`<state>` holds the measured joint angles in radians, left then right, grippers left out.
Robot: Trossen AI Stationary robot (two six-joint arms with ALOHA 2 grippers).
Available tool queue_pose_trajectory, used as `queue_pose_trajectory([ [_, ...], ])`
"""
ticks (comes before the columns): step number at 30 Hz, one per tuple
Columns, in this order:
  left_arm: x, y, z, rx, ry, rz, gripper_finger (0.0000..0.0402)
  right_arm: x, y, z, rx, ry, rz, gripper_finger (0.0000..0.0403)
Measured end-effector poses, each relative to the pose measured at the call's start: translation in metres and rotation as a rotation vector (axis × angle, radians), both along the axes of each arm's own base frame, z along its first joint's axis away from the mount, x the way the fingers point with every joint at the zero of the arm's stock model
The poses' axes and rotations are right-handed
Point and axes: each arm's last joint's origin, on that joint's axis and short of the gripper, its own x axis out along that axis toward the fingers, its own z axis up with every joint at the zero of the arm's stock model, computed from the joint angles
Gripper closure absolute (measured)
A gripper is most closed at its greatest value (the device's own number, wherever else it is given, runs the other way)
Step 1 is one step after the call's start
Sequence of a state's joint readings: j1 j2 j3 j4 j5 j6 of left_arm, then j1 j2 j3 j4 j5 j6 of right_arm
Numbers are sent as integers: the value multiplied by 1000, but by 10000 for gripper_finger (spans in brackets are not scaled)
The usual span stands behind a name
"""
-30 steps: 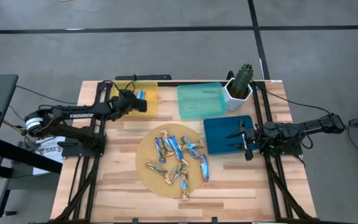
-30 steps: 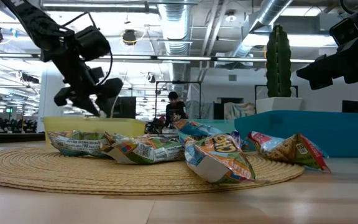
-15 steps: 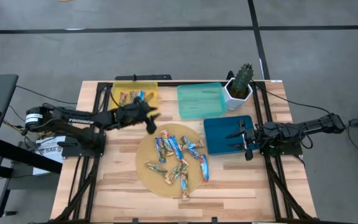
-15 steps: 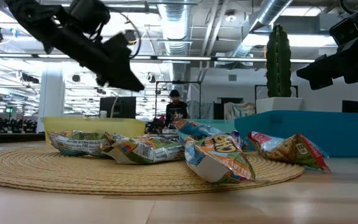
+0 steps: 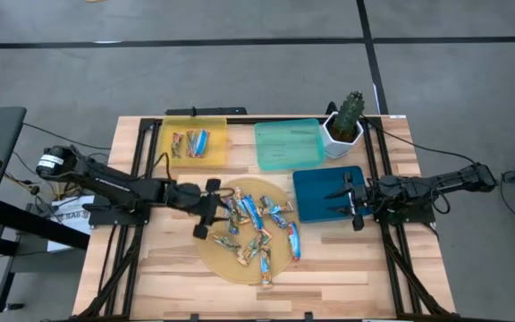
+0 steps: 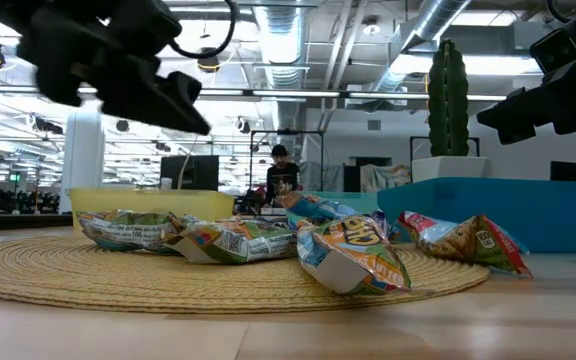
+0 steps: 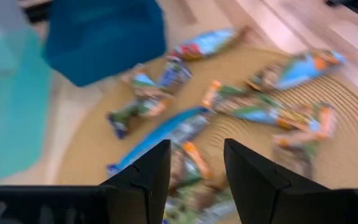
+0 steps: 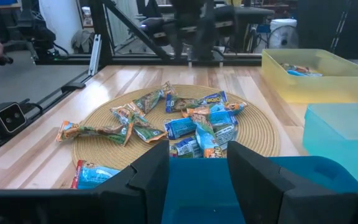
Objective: Pick and place Granola Bars by type
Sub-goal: Put the orange granola bar into the green bin
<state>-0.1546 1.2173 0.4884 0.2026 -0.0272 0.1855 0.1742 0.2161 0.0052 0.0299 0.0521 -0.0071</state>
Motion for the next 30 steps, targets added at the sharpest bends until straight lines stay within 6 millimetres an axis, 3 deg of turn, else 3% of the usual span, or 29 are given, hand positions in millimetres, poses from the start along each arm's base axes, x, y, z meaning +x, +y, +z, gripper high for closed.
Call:
queue_pose_trajectory([
  [16, -18, -39, -20, 6, 209, -144, 258, 0, 0, 0, 0, 0, 0, 249],
  [30, -4, -48, -40, 97, 283, -213, 258, 0, 0, 0, 0, 0, 0, 249],
])
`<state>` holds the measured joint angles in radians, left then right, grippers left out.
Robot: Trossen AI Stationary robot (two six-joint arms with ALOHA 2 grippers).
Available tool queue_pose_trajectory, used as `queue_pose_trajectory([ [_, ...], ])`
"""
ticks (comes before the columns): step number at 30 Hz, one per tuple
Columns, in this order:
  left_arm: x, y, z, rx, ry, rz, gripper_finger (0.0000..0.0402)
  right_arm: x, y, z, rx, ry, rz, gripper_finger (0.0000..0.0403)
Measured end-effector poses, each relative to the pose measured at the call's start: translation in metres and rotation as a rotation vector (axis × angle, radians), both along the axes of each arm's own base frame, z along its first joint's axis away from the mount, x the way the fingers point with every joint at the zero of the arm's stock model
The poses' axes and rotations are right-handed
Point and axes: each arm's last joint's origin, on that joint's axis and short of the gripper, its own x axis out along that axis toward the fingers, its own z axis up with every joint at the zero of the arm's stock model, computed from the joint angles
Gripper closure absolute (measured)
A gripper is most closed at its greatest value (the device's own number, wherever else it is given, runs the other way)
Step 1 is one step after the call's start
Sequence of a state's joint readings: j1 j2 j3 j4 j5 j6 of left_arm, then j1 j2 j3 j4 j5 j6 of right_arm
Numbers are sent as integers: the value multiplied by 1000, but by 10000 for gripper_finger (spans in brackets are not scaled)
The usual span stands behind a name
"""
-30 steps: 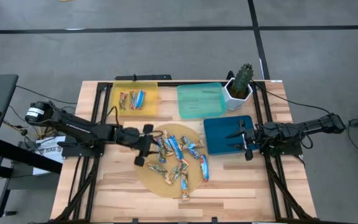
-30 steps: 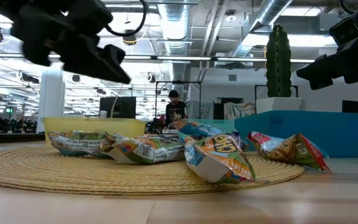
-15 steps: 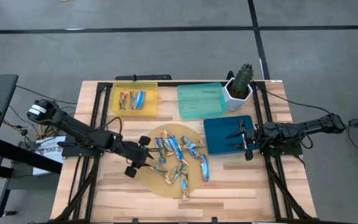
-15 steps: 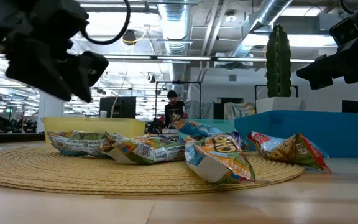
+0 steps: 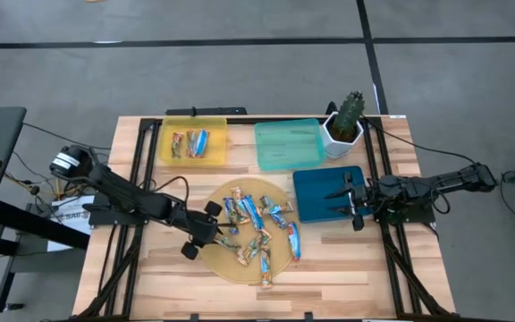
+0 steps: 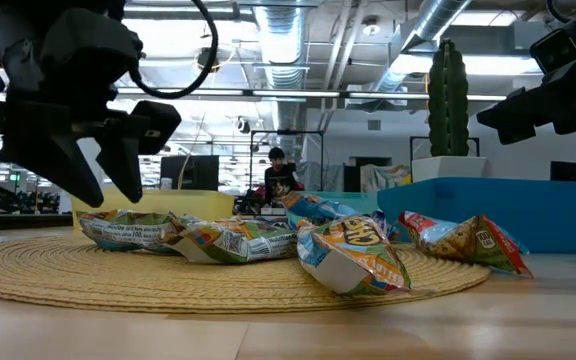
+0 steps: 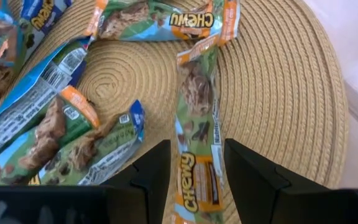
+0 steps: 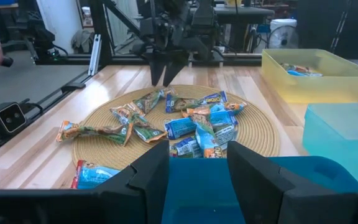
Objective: Pick and place Granola Bars by type
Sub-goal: Put the orange granola bar into the green bin
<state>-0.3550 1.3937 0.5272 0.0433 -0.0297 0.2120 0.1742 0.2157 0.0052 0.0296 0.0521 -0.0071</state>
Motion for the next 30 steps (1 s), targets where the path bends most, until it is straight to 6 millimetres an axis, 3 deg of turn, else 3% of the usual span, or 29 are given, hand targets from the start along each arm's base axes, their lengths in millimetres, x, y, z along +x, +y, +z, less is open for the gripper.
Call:
queue_pose_trajectory([
  [24, 16, 3, -19, 6, 100, 17, 259, 0, 0, 0, 0, 0, 0, 249],
  [30, 16, 3, -19, -6, 103, 34, 294, 0, 0, 0, 0, 0, 0, 249],
])
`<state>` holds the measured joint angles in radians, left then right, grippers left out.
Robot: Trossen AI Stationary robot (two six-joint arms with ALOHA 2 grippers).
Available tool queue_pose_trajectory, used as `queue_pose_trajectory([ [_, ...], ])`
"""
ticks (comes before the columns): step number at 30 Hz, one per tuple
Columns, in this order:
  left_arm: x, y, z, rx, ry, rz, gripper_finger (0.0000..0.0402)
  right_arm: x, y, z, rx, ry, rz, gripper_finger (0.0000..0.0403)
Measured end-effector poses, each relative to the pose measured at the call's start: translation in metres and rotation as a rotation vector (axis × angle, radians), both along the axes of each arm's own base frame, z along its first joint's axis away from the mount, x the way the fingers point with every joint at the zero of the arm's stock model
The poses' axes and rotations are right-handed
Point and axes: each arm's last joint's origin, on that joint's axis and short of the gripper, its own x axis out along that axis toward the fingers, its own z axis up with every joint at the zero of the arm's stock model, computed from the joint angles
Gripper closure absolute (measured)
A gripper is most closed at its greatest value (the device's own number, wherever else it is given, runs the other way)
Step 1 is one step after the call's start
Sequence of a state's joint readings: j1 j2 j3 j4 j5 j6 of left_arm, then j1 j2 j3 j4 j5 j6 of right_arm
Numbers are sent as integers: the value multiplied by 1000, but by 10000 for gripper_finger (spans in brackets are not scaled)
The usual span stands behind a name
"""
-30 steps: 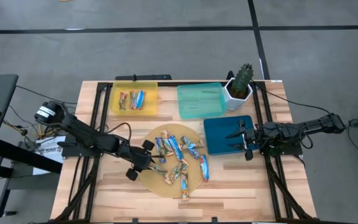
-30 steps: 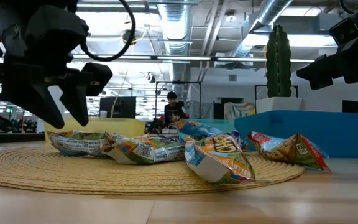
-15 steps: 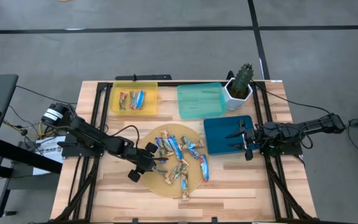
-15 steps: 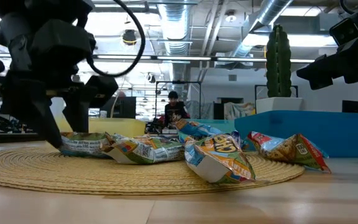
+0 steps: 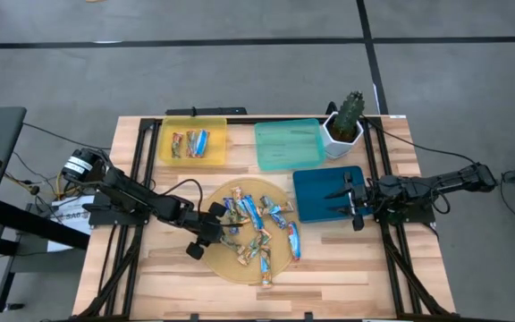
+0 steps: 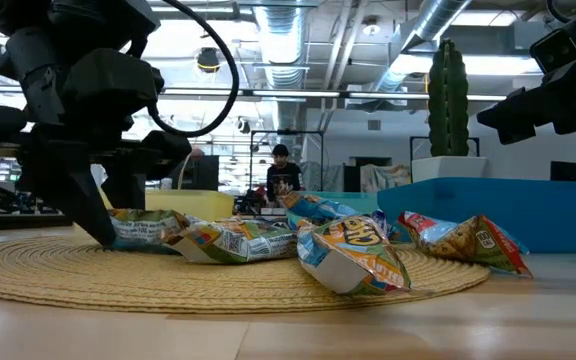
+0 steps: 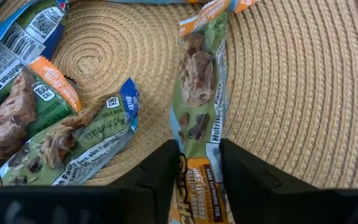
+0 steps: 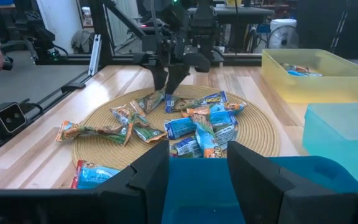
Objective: Pick and place Granola Bars by type
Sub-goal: Put the orange granola bar into the green bin
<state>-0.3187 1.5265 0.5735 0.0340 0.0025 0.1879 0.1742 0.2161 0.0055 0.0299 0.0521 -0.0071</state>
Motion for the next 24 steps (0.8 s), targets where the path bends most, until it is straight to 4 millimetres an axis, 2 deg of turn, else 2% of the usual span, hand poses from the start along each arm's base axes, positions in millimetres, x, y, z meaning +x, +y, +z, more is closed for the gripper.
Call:
queue_pose_trajectory([
  [5, 0, 0, 0, 11, -6, 9, 343, 0, 0, 0, 0, 0, 0, 249],
  [8, 1, 0, 1, 17, -17, 17, 358, 0, 0, 0, 0, 0, 0, 249],
  [18, 4, -3, 5, 56, -87, 50, 354, 0, 0, 0, 0, 0, 0, 249],
  [24, 10, -6, 12, 68, -198, 72, 363, 0, 0, 0, 0, 0, 0, 249],
])
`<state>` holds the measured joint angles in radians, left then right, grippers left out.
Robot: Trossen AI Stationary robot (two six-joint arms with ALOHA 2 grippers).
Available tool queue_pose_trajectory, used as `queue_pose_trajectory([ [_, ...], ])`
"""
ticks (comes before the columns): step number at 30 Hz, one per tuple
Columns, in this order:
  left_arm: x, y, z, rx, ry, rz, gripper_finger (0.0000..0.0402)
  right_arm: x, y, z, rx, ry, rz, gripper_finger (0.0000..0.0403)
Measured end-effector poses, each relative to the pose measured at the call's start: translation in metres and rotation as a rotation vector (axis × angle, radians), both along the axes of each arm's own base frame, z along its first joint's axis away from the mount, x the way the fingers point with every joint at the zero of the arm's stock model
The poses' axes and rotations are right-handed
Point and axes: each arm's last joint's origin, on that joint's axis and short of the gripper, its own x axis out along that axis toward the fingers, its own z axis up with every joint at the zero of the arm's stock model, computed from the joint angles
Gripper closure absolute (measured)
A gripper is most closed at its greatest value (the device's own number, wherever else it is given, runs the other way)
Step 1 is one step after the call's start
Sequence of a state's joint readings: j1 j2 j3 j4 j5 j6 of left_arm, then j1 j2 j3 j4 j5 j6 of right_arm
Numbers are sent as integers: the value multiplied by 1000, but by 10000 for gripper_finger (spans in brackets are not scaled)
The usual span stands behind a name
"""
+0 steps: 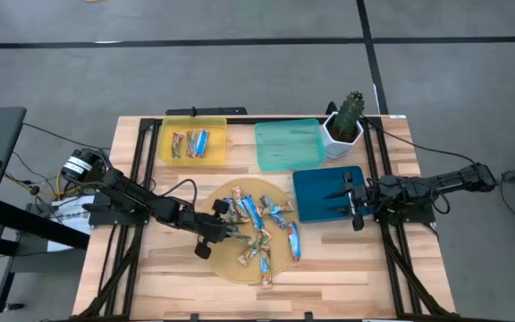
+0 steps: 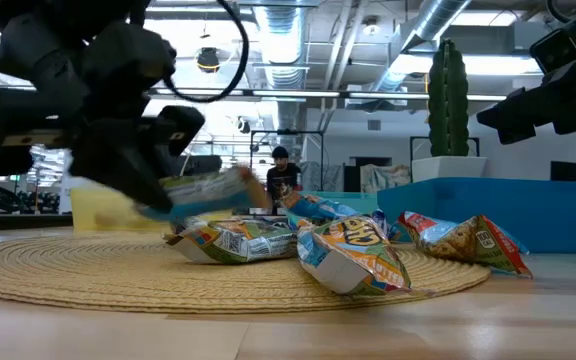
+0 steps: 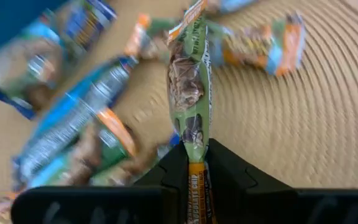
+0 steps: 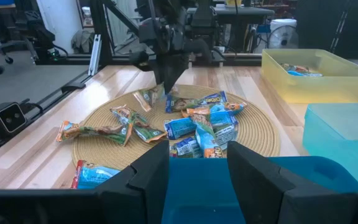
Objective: Pick and place Granola Bars by type
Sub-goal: Put the orange granola bar into the green bin
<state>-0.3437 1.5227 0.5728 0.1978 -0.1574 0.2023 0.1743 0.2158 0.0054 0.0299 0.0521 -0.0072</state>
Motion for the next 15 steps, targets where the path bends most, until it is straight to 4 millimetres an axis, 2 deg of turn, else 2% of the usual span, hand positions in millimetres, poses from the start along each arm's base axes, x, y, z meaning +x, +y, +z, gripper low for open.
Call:
queue_pose_trajectory([
  [8, 16, 3, 22, 47, -296, 172, 365, 0, 0, 0, 0, 0, 0, 249],
  [15, 27, 16, 46, 1, -555, 342, 365, 0, 0, 0, 0, 1, 0, 249],
])
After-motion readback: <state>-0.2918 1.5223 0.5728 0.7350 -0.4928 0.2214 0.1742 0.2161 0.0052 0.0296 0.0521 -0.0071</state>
